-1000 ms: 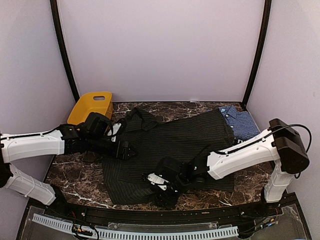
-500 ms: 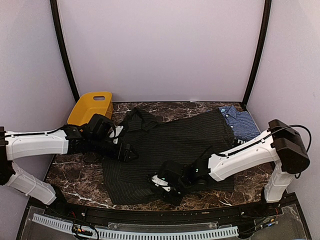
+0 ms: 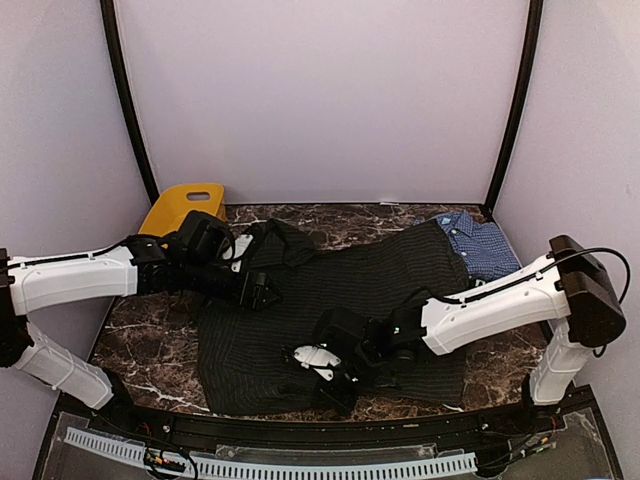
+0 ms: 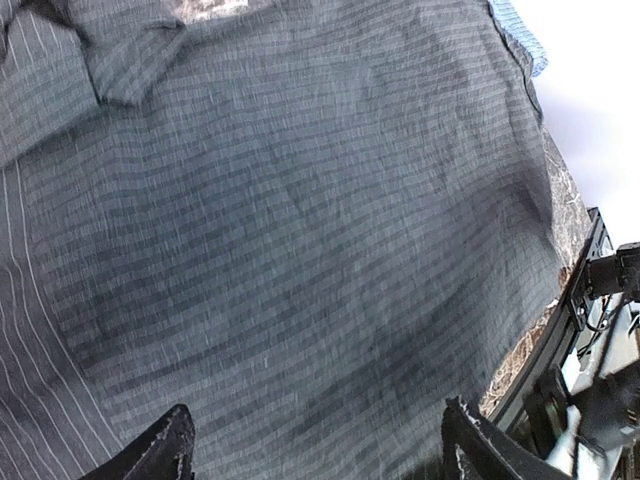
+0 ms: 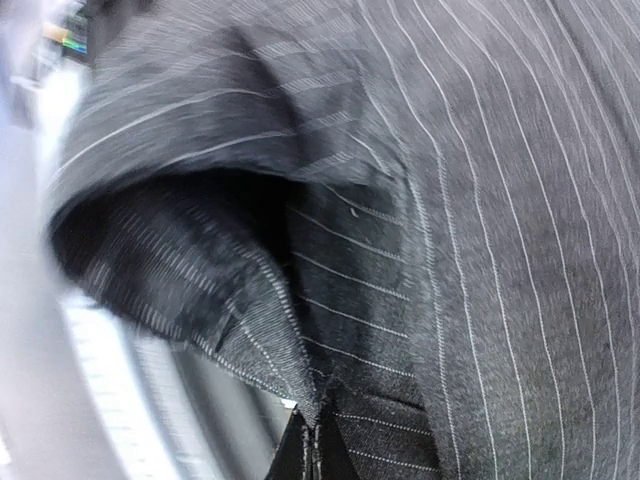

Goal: Fold and stack the long sleeve shirts
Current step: Pick up the sleeve from the corner of the board, then place the sleeve at the center of the board.

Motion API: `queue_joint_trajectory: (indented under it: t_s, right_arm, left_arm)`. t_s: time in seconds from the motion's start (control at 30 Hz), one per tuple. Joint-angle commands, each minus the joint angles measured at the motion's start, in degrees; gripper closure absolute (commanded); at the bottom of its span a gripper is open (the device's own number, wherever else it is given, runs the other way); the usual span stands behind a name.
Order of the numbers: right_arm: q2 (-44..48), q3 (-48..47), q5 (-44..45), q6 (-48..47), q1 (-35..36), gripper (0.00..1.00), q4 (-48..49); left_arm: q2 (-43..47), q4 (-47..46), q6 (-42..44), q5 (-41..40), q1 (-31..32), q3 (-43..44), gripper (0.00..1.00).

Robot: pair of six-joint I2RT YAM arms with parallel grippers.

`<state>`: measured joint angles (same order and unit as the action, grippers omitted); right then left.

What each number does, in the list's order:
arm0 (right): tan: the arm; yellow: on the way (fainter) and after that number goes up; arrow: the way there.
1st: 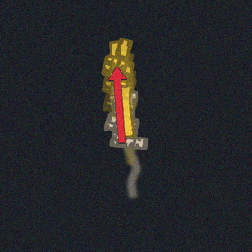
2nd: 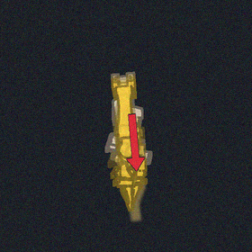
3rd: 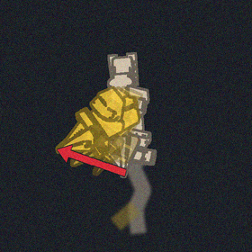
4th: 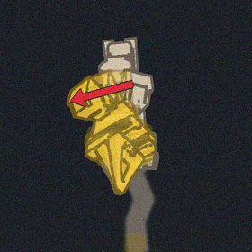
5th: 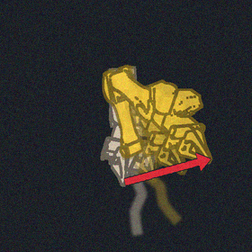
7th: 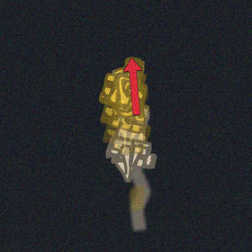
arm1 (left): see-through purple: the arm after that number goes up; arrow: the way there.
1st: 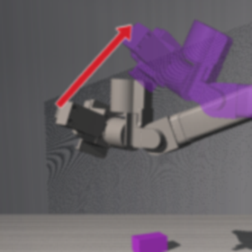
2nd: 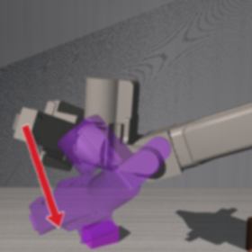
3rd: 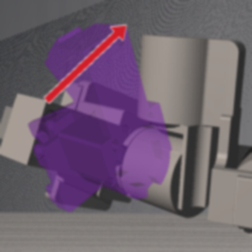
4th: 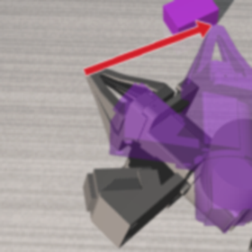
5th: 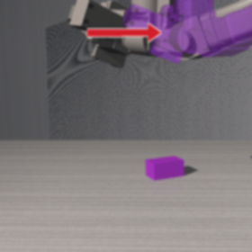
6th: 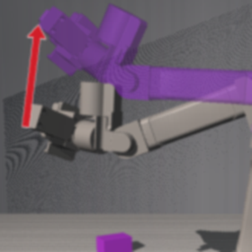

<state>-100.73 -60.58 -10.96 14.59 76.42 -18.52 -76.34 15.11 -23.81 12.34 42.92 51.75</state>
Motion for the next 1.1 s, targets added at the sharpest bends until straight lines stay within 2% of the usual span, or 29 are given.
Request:
queue_joint_trajectory:
  t_s: [0.0,0.23,0.5,0.83,0.97,1.07]
  right_arm:
    - [3.00,-3.52,-16.30,5.31,-1.67,1.00,3.33]
    - [5.75,0.96,-28.75,16.66,-8.38,1.00,12.82]
    - [8.09,6.72,-37.77,31.52,-14.15,1.00,30.79]
    - [6.95,5.29,-44.50,49.68,-15.15,1.00,50.79]
    - [6.32,4.88,-43.60,52.80,-16.33,1.00,52.88]
    - [5.88,5.28,-40.69,50.82,-19.25,1.00,48.79]
  left_arm:
    - [0.75,3.24,3.86,-2.50,-0.23,3.09,0.16]
    - [3.33,2.91,4.60,-2.87,-0.21,2.44,0.15]
    - [12.93,-5.12,3.55,2.19,-0.21,-4.24,0.17]
    - [17.94,-5.76,4.74,3.44,-0.23,-5.70,0.19]
    - [19.42,-6.42,5.25,3.93,-0.25,-6.33,0.20]
    - [19.40,-6.62,4.98,3.08,-0.27,-6.75,0.20]
